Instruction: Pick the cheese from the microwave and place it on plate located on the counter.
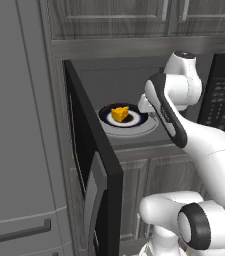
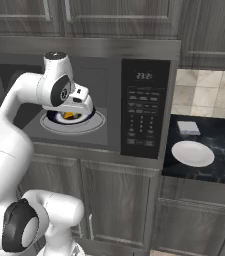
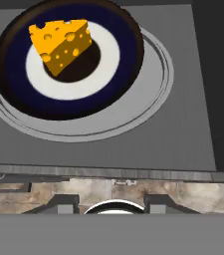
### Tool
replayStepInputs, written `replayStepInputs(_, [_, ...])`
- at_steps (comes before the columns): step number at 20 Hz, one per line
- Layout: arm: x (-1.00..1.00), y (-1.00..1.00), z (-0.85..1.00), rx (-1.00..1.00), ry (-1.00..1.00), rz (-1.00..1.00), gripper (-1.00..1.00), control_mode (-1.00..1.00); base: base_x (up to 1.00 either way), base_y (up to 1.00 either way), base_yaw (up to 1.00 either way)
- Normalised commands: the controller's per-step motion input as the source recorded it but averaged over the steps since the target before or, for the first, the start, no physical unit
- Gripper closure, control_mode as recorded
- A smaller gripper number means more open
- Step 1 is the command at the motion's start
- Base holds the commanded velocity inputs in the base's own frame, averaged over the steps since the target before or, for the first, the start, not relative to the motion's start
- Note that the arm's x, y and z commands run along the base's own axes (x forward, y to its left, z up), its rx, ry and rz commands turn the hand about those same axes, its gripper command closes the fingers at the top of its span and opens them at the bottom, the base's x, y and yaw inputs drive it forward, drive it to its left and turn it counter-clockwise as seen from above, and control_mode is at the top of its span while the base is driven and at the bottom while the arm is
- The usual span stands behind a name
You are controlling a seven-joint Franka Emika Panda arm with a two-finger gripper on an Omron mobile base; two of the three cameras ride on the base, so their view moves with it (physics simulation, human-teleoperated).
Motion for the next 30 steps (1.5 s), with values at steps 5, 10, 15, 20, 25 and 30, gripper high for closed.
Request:
replayStepInputs(5, [0.07,0.28,-0.29,0.0,-0.09,0.0,-1.0,-1.0,0.0,0.0,0.0])
replayStepInputs(10, [0.43,0.55,-0.23,0.0,-0.16,-0.05,-1.0,-1.0,0.0,0.0,0.0])
replayStepInputs(15, [0.65,0.35,-0.06,0.0,-0.08,-0.07,-1.0,-1.0,0.0,0.0,0.0])
replayStepInputs(20, [0.48,0.04,0.0,0.0,0.02,0.0,-1.0,-1.0,0.0,0.0,0.0])
replayStepInputs(25, [0.4,0.07,-0.27,-0.02,-0.02,0.0,-1.0,-1.0,0.0,0.0,0.0])
replayStepInputs(30, [0.08,0.18,-0.23,-0.03,-0.01,0.0,-1.0,-1.0,0.0,0.0,0.0])
